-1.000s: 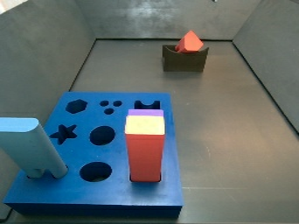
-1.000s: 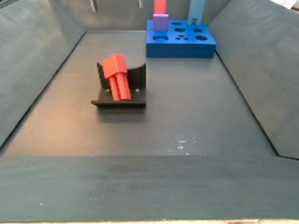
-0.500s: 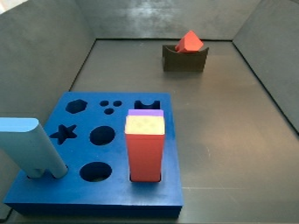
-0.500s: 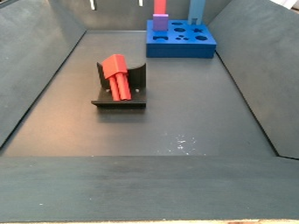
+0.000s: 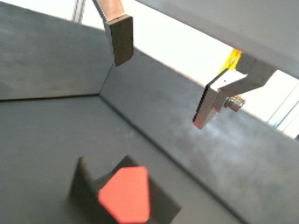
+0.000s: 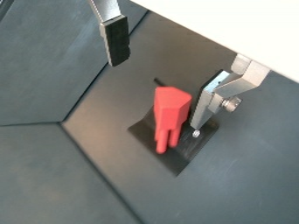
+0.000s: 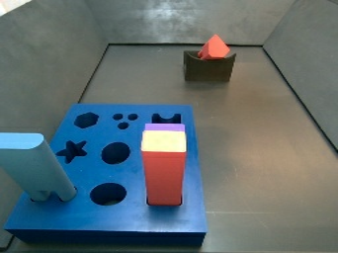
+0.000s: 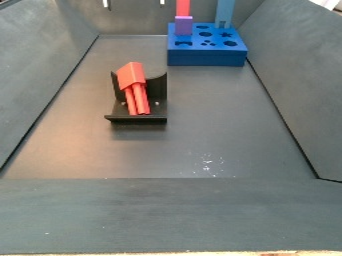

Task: Pick up the 3 prong object. Move up. Place the 3 prong object on the fixture. Regrasp the 3 prong object. Move to above the board. Insert the 3 prong object.
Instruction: Regrasp the 3 prong object.

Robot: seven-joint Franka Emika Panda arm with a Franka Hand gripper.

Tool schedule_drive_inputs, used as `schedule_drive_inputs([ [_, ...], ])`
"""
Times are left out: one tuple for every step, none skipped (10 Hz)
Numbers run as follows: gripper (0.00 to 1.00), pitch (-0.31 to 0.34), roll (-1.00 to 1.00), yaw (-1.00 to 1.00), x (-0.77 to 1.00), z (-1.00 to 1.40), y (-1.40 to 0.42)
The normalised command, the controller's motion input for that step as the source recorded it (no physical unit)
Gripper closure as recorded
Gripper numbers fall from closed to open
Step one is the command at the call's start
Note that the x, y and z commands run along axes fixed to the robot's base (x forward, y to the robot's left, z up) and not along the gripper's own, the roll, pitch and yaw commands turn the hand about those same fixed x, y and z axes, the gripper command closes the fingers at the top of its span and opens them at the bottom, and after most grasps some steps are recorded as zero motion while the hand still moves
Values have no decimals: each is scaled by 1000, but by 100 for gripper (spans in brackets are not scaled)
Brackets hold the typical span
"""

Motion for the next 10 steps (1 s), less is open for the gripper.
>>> schedule_drive_inputs([
  [0, 193, 1000, 133, 98, -16, -39],
  [0, 215, 1000, 173, 100, -13, -41],
  [0, 193, 814, 209, 104, -16, -44],
  [0, 165, 631, 224, 104, -19, -44],
  [0, 131, 449, 235, 104, -17, -47],
  [0, 92, 305, 236, 100, -10, -33],
  [0, 36, 206, 229, 84, -6, -33],
  [0, 4, 178, 216, 81, -12, -40],
  [0, -7, 170, 203, 83, -18, -41],
  [0, -91, 112, 264, 38, -1000, 70],
])
